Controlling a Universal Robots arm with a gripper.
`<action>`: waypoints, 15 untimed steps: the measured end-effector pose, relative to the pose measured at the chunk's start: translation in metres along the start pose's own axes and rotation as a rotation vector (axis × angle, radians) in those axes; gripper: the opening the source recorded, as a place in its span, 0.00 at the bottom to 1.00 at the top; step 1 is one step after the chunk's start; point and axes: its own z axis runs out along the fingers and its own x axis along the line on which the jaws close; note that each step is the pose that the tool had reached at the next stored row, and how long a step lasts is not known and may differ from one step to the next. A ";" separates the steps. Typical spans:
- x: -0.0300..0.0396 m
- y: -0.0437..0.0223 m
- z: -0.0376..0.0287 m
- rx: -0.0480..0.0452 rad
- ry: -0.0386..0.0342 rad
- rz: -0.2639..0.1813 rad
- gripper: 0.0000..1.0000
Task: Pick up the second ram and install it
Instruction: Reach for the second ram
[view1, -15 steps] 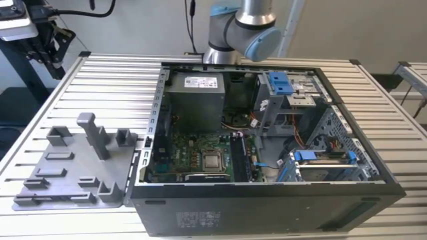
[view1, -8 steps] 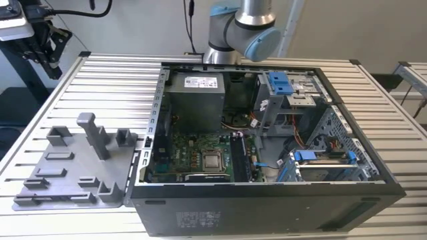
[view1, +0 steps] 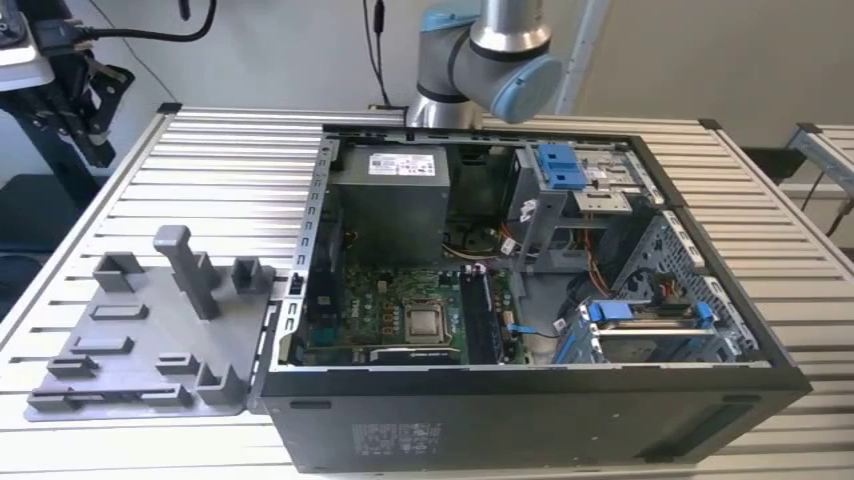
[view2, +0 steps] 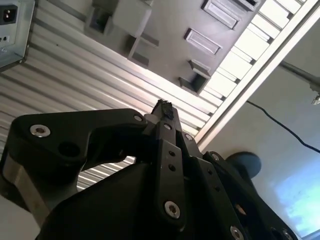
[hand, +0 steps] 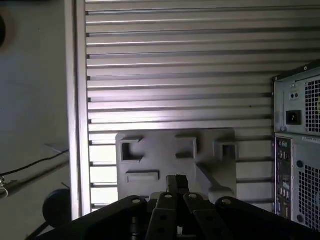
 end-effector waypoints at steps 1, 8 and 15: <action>0.0003 -0.0023 0.0004 0.0000 0.0001 0.000 0.11; 0.0033 -0.0193 0.0034 0.0000 0.0001 0.000 0.11; 0.0083 -0.0376 0.0056 0.0000 0.0000 0.000 0.11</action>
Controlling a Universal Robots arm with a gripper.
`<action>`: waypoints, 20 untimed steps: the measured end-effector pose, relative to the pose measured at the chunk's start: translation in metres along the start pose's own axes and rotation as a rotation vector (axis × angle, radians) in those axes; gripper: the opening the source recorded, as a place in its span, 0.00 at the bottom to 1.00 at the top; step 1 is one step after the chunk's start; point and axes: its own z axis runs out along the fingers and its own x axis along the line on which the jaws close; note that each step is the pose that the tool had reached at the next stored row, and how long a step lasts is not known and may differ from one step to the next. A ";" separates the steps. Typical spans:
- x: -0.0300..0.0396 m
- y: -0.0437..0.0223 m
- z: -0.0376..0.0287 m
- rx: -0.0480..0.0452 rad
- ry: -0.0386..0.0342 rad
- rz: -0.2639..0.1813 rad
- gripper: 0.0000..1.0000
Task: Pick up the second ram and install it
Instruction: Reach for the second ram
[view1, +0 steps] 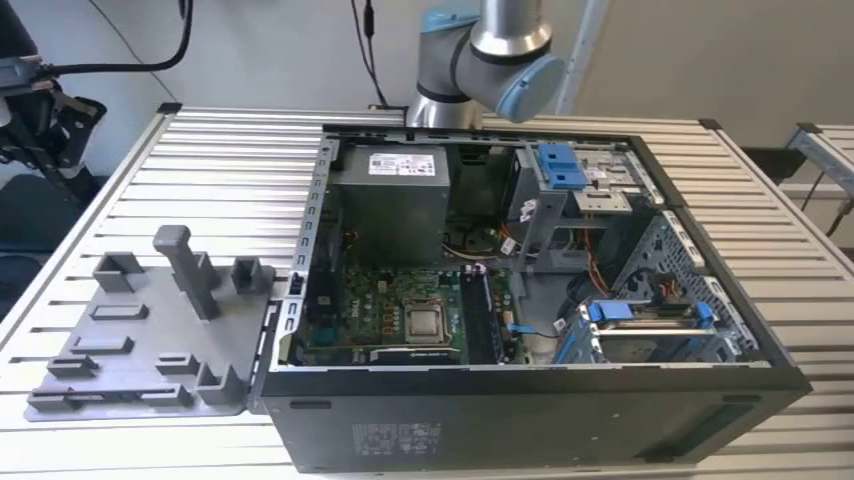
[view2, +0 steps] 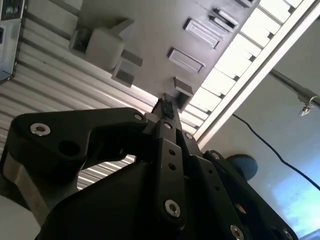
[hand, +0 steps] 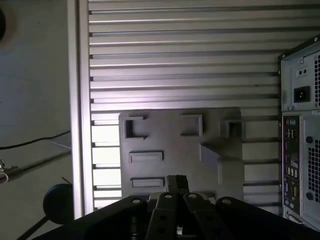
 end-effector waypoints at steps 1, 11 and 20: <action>0.0009 -0.0021 0.0003 0.0000 0.0000 0.000 0.11; 0.0066 -0.0165 0.0039 0.0000 0.0001 0.000 0.11; 0.0068 -0.0420 0.0093 0.0000 0.0001 0.000 0.11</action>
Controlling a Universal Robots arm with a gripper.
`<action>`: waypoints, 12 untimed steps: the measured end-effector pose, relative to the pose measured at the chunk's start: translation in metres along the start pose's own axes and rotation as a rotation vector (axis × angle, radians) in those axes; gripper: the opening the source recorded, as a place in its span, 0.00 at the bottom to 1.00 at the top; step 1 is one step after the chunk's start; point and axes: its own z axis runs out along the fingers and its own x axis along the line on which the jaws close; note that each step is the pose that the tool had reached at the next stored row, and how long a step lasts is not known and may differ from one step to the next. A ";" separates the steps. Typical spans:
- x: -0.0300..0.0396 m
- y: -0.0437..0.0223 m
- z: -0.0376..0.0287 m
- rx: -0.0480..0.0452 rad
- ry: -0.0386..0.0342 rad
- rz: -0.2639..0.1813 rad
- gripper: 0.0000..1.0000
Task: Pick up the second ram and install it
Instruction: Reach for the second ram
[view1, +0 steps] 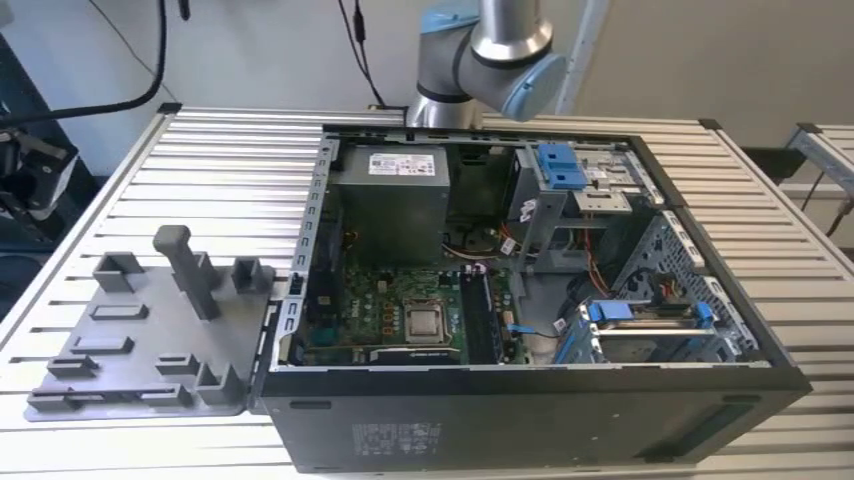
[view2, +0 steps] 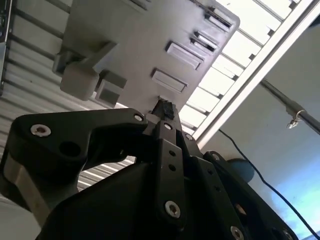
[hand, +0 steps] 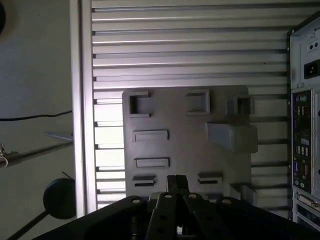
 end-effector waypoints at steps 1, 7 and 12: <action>-0.0003 -0.0037 0.0005 -0.0001 0.0001 0.000 0.11; -0.0052 -0.0199 0.0028 0.0000 0.0008 -0.001 0.11; -0.0106 -0.0317 0.0040 0.0001 0.0013 -0.002 0.11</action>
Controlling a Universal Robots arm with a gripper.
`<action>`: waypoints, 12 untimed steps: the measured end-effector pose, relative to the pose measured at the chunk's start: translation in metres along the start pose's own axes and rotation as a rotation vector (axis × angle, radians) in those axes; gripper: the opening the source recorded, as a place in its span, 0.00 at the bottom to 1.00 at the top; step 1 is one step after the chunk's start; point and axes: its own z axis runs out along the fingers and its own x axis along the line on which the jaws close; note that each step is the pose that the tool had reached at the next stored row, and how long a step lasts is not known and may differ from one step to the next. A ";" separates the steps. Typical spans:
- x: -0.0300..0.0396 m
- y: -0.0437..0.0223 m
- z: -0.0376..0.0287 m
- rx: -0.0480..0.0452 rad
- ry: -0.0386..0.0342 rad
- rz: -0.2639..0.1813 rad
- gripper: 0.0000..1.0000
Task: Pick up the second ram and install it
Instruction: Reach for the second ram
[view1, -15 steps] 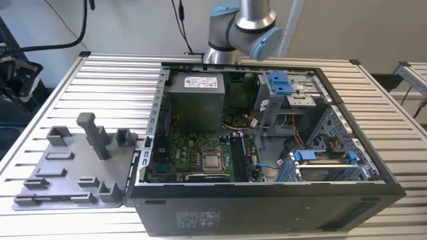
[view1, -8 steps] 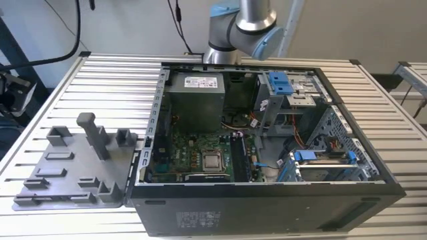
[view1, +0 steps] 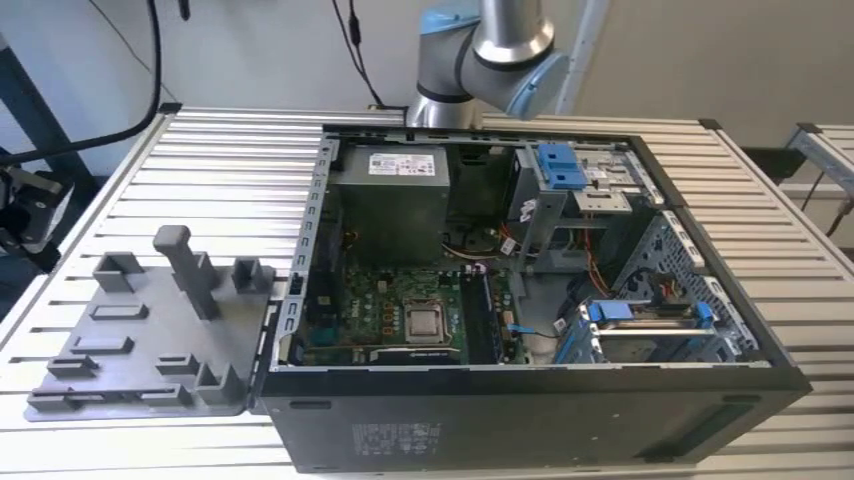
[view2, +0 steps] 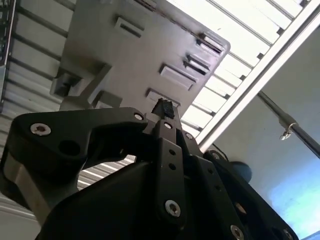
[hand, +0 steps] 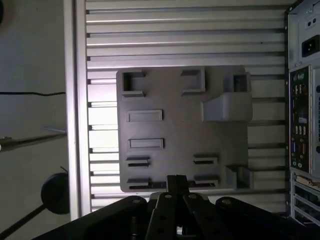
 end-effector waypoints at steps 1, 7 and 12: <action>-0.0007 -0.0030 0.0003 -0.0001 -0.0001 0.000 0.11; -0.0050 -0.0221 0.0014 -0.0001 0.0002 0.000 0.11; -0.0066 -0.0366 0.0017 0.0000 0.0003 0.000 0.11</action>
